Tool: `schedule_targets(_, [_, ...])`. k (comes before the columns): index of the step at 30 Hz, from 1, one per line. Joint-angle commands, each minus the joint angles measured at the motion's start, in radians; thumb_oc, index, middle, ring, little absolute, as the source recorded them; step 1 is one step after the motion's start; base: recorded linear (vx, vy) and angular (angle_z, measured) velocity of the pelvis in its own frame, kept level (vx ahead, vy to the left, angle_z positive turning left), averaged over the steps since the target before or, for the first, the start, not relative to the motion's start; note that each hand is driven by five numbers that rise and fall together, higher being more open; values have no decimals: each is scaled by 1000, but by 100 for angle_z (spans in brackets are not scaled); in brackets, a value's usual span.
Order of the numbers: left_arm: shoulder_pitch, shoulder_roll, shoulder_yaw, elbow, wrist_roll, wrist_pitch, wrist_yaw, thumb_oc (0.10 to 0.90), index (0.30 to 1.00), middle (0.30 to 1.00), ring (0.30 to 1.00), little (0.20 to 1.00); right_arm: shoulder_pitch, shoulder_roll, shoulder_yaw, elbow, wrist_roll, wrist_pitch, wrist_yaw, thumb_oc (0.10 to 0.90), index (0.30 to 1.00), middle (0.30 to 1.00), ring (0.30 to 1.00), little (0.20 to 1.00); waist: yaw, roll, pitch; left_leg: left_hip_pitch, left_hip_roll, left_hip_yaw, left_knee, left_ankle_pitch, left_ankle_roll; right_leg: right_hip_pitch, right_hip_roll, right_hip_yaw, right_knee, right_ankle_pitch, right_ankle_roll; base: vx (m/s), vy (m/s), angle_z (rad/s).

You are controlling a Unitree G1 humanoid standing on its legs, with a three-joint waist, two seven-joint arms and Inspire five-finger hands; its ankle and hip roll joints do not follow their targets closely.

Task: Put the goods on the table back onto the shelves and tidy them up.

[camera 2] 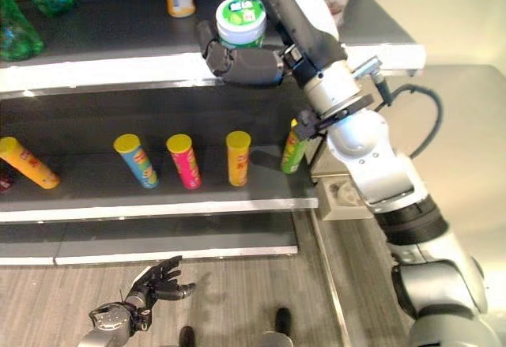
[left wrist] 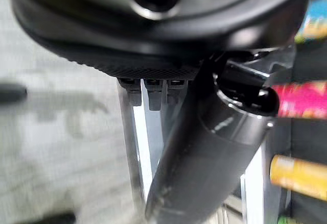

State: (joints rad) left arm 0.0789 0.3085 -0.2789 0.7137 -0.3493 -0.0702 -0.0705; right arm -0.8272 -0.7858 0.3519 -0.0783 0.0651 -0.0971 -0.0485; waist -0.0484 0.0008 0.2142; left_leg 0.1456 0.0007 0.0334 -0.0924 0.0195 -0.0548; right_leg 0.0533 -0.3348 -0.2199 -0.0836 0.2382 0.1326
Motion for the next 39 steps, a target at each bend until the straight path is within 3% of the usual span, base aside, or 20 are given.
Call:
schedule_targets(1, [23,44,-14,19,17,-68,-40,800,900,900,900,900,-147,2,-47,53,-13,-43,-70,400,300,300,300,300,62,-15,-79,-13,55,64,5,-75,6,-90,-18,2,104,-42,91,-257,324,-25])
schedule_targets(6, [-12,53,-11,61,17,-74,-41,800,900,900,900,900,-219,4,-17,74,3,-44,-64,400,300,300,300,300,84,-24,-75,-52,49,93,5,-52,12,-75,74,-29,192,-155,53,-114,159,-15])
schedule_targets(8, [-16,51,-10,67,12,-74,-40,800,900,900,900,900,-231,6,-8,85,6,-45,-66,400,300,300,300,300,84,-29,-78,-54,45,91,5,-53,12,-71,98,-14,187,-171,48,-13,49,2])
schedule_targets(9, [-29,42,-12,106,1,-74,-34,800,900,900,900,900,-248,1,9,106,23,-44,-70,400,300,300,300,300,76,-52,-87,-56,34,90,5,-55,19,-63,163,50,139,-199,24,34,38,0])
schedule_targets(12, [-35,23,-6,120,-1,-76,-33,800,900,900,900,900,-265,-1,32,138,28,-39,-67,400,300,300,300,300,76,-72,-105,-44,26,94,5,-57,19,-22,180,77,72,-184,19,60,7,4])
schedule_targets(23, [-24,35,1,151,-41,-81,-24,800,900,900,900,900,-404,13,103,375,128,-43,-96,400,300,300,300,300,109,-96,-123,-46,41,66,5,-46,6,31,181,26,9,-178,20,46,-60,5])
schedule_targets(33, [-36,40,-1,183,-76,-84,-22,800,900,900,900,900,-544,17,175,622,214,-32,-96,400,300,300,300,300,140,-98,-132,-57,47,24,5,-34,-11,62,182,-19,3,-195,17,35,-48,18])
schedule_targets(39, [-34,37,-6,193,-88,-84,-27,800,900,900,900,900,-568,10,189,681,235,-20,-92,400,300,300,300,300,148,-95,-130,-66,44,5,5,-28,-16,69,180,-45,4,-196,19,24,-25,22])
